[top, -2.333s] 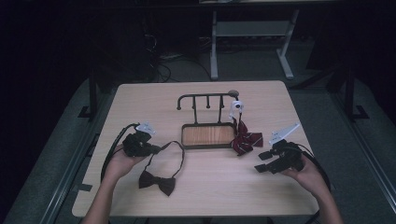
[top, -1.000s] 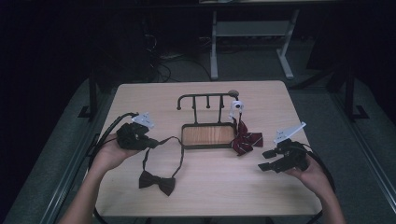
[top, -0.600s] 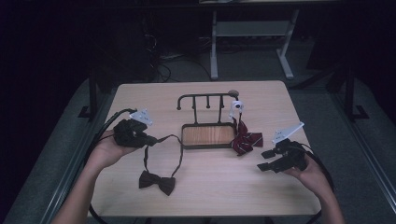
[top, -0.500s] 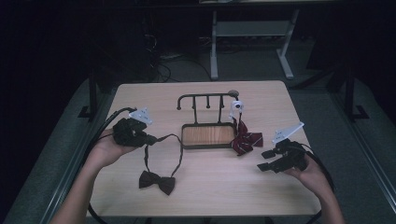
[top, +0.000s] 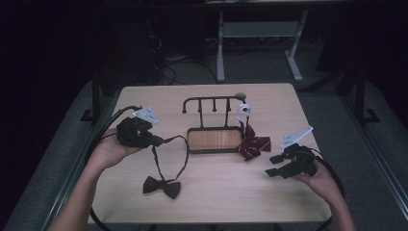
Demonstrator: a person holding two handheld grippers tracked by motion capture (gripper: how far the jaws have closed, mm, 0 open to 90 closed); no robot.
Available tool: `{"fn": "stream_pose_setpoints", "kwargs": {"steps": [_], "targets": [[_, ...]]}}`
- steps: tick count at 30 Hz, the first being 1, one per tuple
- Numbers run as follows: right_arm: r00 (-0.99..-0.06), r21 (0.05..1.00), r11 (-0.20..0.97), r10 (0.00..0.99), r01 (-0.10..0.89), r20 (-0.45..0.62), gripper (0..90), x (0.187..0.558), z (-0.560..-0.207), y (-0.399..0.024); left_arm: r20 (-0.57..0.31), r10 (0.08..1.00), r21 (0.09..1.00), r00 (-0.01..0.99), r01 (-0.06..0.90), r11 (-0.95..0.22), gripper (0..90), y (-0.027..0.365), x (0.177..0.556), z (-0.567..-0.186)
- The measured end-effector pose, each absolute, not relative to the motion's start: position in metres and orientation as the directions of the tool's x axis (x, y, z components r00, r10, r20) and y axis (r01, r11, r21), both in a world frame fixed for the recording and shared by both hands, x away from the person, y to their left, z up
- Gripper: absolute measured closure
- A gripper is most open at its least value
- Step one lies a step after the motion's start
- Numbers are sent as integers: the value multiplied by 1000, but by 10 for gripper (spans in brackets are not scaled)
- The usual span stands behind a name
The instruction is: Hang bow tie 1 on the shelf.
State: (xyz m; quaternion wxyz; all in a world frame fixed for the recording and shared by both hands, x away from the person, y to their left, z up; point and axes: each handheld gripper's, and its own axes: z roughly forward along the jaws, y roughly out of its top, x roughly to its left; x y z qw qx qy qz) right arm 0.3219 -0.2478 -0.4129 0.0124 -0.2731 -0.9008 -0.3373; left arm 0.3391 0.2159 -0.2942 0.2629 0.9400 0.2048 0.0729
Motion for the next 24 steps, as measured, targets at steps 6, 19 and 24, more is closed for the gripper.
{"fn": "stream_pose_setpoints", "kwargs": {"steps": [6, 19, 24], "targets": [[-853, 602, 627, 481, 495, 201, 415, 323, -412, -249, 25, 421, 526, 906, 347, -777, 900, 214, 341, -289], [-853, 603, 624, 479, 496, 206, 415, 324, -414, -250, 16, 424, 534, 906, 350, -769, 900, 213, 352, -278], [-852, 601, 623, 478, 500, 214, 415, 325, -415, -252, 11, 427, 537, 904, 355, -765, 900, 211, 354, -278]]}}
